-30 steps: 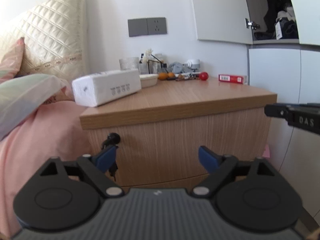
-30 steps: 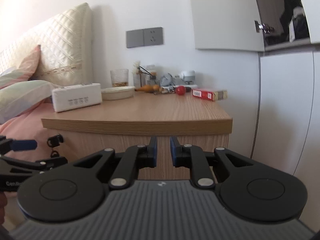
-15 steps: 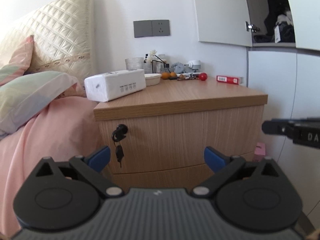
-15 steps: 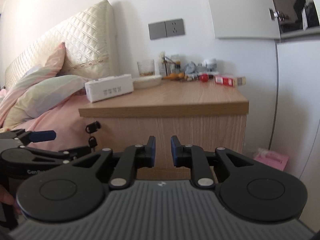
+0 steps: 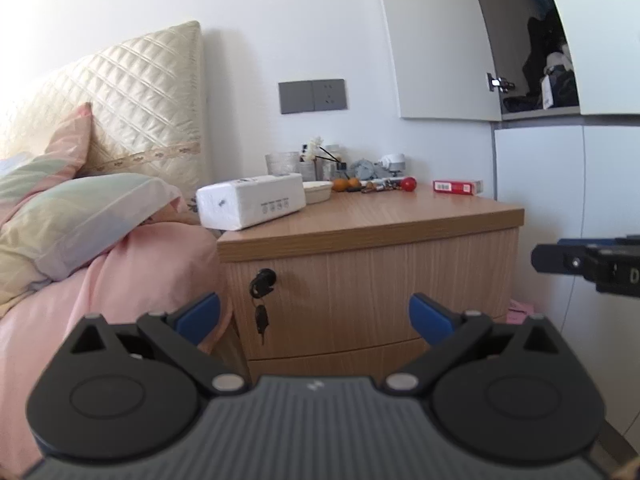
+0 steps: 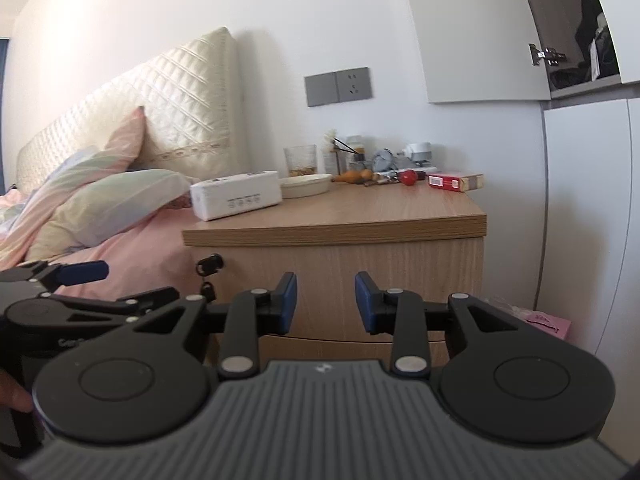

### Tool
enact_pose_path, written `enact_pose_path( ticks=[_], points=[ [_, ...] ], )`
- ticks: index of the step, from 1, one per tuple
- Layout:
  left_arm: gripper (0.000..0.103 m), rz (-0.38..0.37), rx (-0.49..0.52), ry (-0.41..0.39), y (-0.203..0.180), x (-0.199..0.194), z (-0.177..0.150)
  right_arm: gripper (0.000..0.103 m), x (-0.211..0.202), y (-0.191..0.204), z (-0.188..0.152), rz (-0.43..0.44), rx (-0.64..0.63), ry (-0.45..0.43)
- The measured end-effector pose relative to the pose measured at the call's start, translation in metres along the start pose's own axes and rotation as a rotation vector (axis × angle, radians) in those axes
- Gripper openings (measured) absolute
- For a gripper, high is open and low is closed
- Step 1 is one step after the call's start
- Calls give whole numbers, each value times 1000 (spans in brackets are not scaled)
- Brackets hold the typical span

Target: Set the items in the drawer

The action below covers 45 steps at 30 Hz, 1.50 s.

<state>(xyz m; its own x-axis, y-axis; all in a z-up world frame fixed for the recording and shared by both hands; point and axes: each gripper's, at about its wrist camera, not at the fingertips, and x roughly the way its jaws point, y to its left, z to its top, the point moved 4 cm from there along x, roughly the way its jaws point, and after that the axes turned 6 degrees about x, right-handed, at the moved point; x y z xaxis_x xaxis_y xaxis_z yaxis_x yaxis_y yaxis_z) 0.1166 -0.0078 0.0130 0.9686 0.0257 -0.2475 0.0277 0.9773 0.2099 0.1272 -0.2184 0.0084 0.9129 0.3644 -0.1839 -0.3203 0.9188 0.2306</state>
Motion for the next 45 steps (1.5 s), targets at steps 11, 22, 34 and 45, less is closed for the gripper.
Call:
enact_pose_path(
  ticks=[11,22,34,45],
  points=[
    [102,36,-38,-77,8,-32,-5,36,-14,16,-11,33,-34,-4],
    [102,24,-54,-70,13,-33,-6,89,-9,22,-11,14,-42,-49],
    [102,19,-31,-66,6,-37,-9,90,-14,16,-13,-31,21,-49],
    [103,33,-29,-64,4,-38,-11,90,-21,16,-12,-56,-11,-71]
  ],
)
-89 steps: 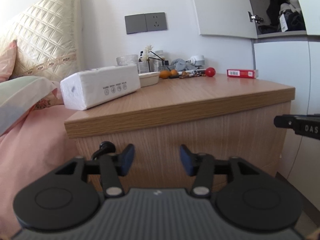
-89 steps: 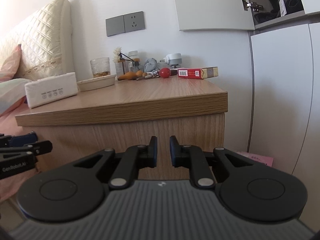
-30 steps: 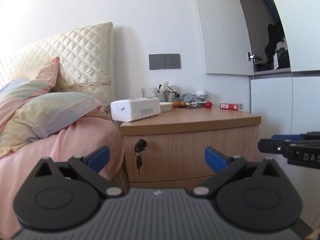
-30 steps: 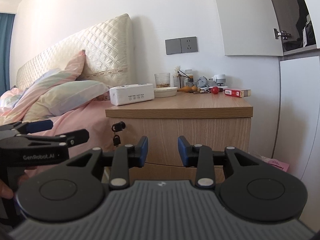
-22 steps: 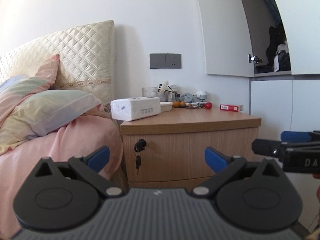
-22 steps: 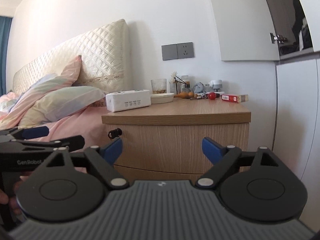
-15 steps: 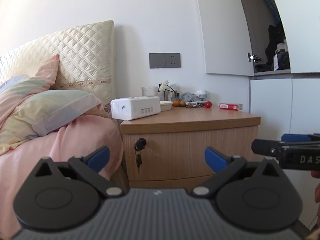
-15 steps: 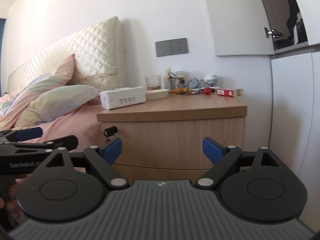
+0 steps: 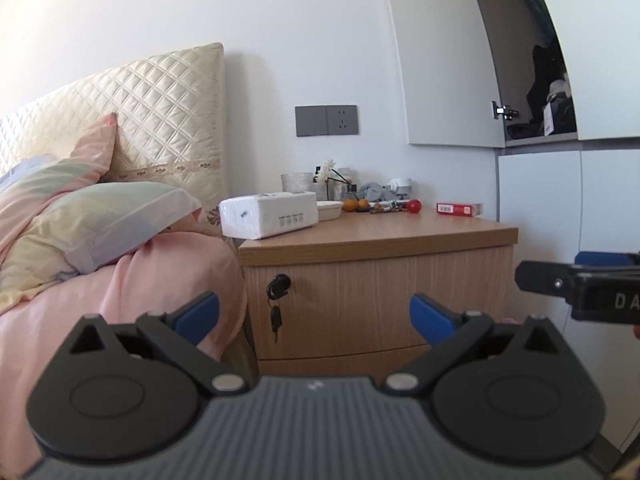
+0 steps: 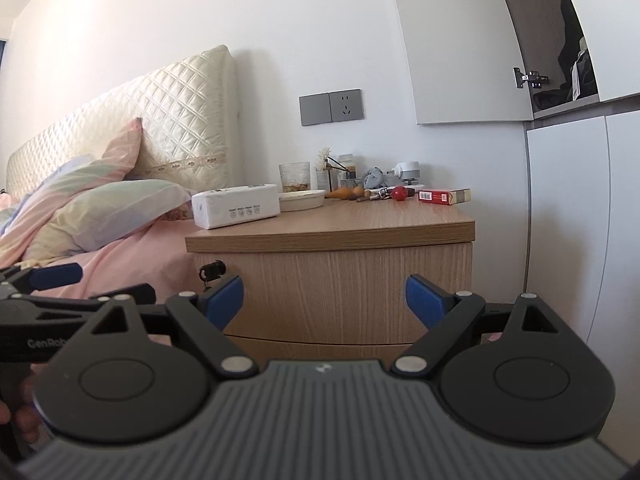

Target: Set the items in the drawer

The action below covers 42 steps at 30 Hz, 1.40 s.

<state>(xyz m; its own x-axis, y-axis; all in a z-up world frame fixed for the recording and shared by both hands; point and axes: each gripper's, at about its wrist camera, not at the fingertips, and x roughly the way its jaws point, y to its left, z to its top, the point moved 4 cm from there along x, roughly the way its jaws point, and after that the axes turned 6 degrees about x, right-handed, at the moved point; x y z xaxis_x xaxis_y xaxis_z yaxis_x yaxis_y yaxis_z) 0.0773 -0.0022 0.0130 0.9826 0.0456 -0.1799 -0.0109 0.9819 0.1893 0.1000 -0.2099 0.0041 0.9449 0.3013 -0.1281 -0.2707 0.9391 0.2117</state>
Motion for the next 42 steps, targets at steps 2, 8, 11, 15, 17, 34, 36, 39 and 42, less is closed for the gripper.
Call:
enact_pose_path(
  ticks=[2,8,11,15,17,34,36,39,42],
  points=[
    [103,0,2,0,1,0,0,90,0,0,0,-2,-4,3],
    [103,7,6,-4,2,0,1,90,0,-2,-1,-10,-12,5],
    [103,9,-3,-14,4,-2,1,90,-1,-2,-1,-7,-17,6],
    [103,18,-21,-31,8,-4,3,90,-3,-3,0,-9,-20,-1],
    [103,21,-25,-32,9,-4,3,90,-3,-4,0,-9,-15,0],
    [103,64,-36,-40,13,-5,5,90,-1,-4,-1,-18,-18,5],
    [103,61,-32,-39,14,-5,4,90,0,-4,-1,-20,-19,6],
    [103,56,-29,-34,14,-5,4,90,0,-4,-1,-23,-21,3],
    [103,52,-29,-29,14,-5,4,90,0,-4,-1,-25,-24,4]
  ],
)
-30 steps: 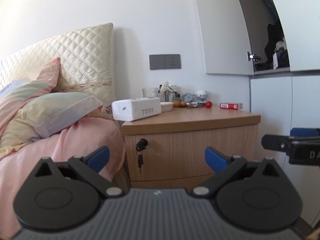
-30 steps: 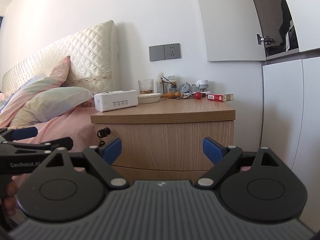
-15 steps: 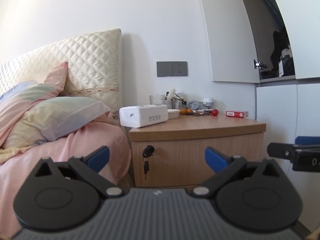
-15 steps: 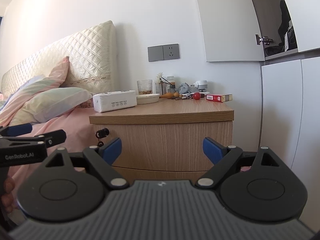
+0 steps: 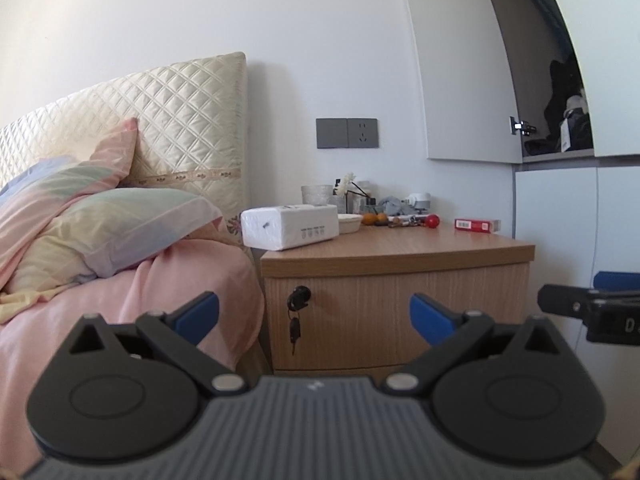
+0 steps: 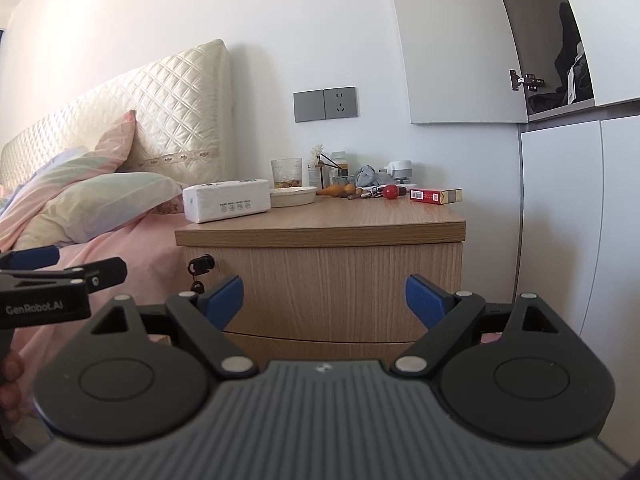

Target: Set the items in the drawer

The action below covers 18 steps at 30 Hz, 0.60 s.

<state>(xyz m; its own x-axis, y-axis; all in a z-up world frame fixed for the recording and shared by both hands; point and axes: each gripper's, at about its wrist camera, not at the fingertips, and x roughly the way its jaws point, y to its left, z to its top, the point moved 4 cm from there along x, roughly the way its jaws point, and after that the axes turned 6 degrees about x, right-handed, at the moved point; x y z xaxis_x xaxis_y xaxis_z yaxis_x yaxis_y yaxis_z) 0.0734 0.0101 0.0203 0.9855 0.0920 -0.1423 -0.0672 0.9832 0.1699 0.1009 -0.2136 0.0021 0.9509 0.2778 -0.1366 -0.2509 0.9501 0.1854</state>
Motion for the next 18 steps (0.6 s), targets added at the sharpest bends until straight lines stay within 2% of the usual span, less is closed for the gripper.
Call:
enact_pose_path(
  ticks=[18],
  points=[
    [103,-17,-23,23,2,0,-3,90,-2,-2,0,-28,-33,-12]
  ],
)
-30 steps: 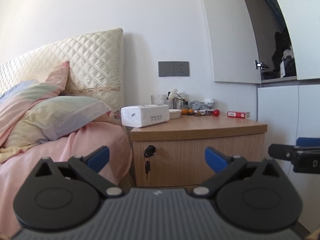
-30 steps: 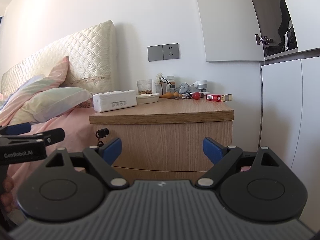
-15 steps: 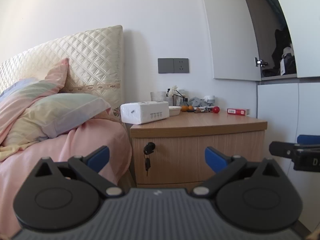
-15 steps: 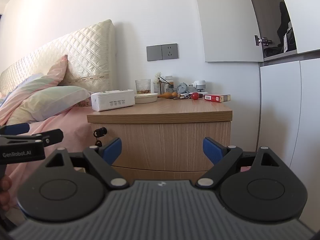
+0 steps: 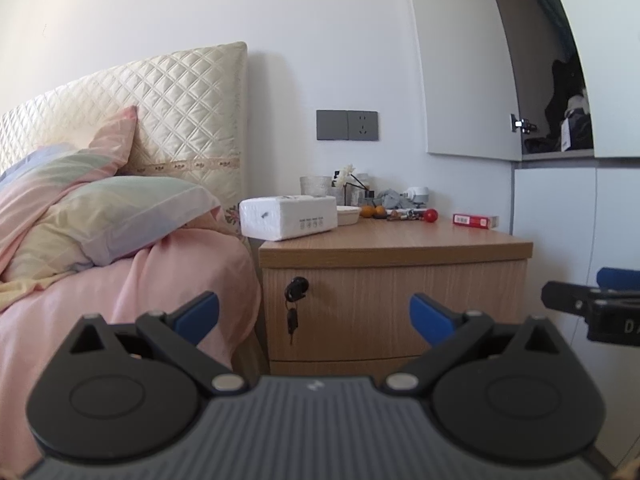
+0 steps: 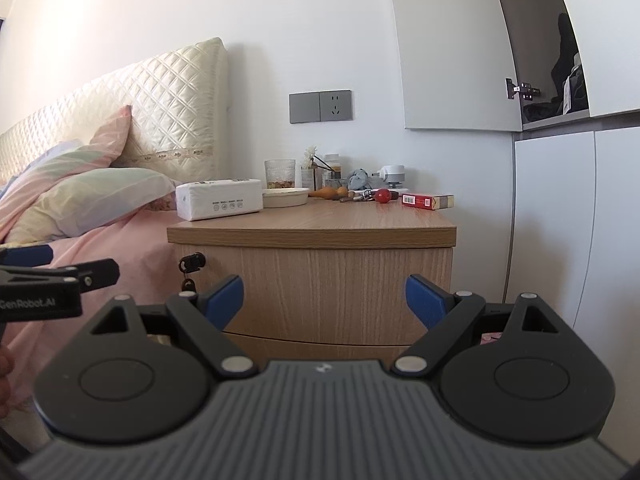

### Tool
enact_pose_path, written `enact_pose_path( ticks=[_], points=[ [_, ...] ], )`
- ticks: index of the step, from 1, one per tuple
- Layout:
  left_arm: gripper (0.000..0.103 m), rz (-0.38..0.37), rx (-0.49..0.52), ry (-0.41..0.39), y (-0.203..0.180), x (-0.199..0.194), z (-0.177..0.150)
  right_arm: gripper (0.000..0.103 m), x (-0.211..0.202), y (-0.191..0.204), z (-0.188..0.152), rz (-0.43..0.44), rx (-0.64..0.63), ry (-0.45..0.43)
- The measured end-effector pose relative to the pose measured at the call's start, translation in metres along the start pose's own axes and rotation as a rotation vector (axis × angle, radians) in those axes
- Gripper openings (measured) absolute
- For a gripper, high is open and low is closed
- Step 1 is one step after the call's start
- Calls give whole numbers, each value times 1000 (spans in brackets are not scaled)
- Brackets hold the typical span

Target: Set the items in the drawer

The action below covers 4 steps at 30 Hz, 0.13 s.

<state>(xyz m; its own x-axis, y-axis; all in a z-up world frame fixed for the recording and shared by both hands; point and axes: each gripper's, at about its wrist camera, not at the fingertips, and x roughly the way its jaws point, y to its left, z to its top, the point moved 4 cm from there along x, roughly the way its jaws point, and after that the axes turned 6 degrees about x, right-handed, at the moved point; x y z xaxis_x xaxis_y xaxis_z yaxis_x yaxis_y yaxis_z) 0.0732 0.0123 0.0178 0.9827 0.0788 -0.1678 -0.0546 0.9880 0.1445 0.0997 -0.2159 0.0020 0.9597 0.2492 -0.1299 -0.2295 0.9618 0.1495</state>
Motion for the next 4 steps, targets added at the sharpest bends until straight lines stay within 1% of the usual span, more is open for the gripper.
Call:
enact_pose_path(
  ticks=[4],
  points=[
    [103,-9,7,0,-1,-1,0,90,0,-3,0,-24,-8,-3]
  ],
)
